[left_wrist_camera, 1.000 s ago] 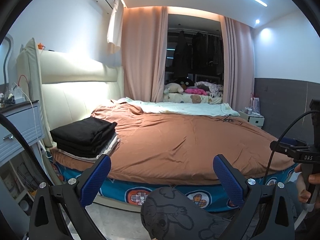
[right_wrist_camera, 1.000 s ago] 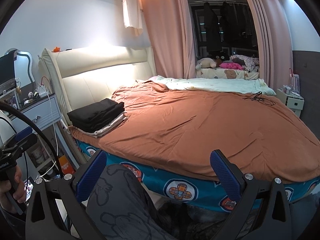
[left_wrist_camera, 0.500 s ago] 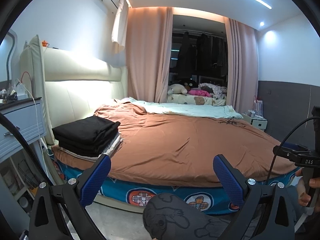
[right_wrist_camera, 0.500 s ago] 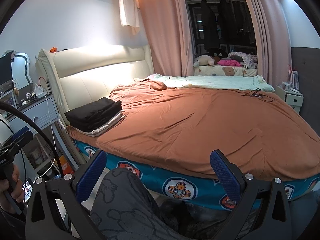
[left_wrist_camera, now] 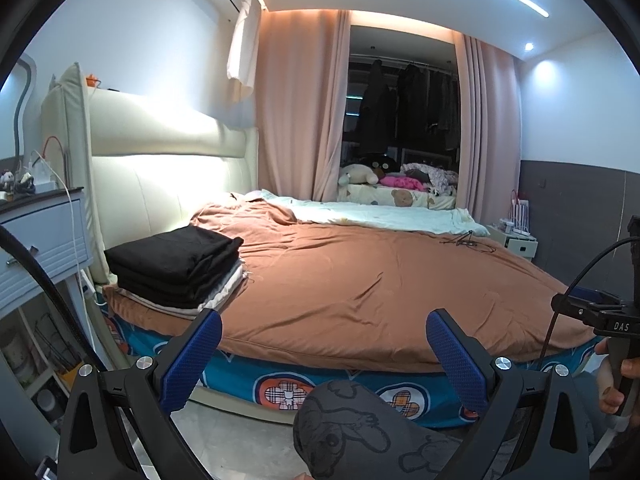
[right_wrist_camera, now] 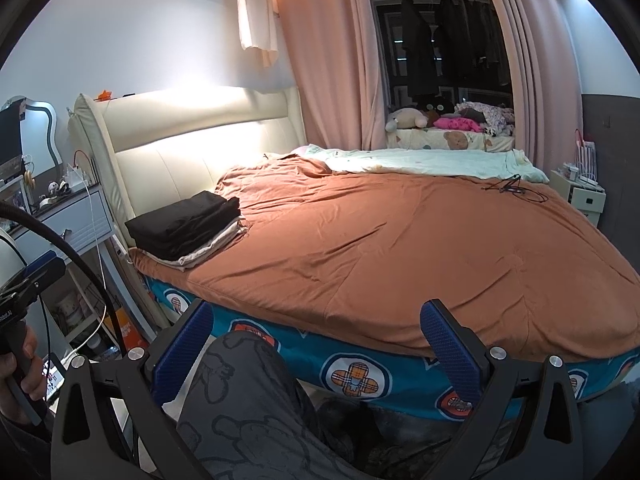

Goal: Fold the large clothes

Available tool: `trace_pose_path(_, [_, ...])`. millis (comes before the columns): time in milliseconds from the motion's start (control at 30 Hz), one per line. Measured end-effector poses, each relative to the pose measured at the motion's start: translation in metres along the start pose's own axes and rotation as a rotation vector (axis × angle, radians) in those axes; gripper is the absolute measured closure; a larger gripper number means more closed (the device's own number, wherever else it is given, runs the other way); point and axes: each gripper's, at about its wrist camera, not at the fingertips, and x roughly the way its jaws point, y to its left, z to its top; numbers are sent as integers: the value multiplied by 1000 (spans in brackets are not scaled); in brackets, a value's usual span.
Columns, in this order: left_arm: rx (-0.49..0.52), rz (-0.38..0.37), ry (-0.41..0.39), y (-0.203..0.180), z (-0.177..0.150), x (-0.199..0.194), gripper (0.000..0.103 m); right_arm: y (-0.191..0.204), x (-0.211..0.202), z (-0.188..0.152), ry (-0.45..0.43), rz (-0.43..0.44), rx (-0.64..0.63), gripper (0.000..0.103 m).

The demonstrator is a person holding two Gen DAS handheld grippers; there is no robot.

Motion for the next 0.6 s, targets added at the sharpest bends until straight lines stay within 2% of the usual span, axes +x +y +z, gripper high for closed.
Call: trace_pose_path(600, [23, -9, -9, -3, 2, -7, 0, -15, -11, 0, 3, -18, 26, 0])
